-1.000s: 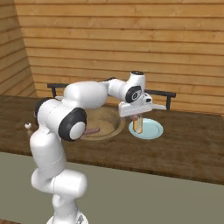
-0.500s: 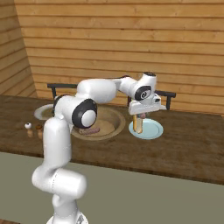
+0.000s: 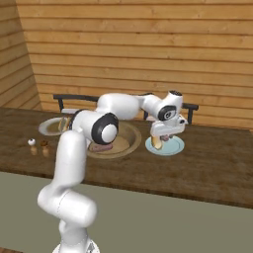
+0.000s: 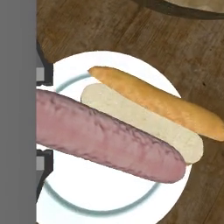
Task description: Place one bun and one sausage from the bowl on each plate.
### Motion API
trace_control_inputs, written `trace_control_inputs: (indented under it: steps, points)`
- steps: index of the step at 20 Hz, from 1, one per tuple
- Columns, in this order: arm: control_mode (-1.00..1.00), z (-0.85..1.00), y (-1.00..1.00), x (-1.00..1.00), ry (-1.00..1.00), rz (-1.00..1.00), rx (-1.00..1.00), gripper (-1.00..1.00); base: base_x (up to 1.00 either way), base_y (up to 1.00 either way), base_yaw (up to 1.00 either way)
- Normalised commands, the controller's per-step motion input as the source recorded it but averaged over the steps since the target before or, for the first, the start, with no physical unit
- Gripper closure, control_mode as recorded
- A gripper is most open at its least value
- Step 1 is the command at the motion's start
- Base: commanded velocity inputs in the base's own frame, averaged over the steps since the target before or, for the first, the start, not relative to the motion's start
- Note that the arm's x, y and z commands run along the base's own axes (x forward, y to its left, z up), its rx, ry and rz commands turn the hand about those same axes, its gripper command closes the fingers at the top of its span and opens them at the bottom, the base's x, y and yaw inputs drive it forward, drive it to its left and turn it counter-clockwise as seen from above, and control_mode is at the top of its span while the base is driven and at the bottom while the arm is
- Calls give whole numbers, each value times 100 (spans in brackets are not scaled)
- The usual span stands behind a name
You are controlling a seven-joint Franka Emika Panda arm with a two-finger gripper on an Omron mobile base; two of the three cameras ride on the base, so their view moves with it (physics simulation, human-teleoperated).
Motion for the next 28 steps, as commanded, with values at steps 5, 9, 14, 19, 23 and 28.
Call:
trace_control_inputs:
  steps: [5, 9, 14, 19, 23, 28]
  points:
    - [-100, -6, -15, 7, 0, 4, 3, 100, 0, 0, 0]
    - [-100, 1, -14, -20, -2, 6, 5, 100, 0, 0, 0]
    - [-100, -33, 0, -6, 0, 1, 1, 100, 0, 0, 0]
    - [-100, -25, 0, 6, -2, 0, 0, 100, 0, 0, 0]
    - [-100, 0, 0, 14, -5, 0, 0, 100, 0, 0, 0]
    - [-100, 0, 0, 18, -3, 0, 0, -100, 0, 0, 0]
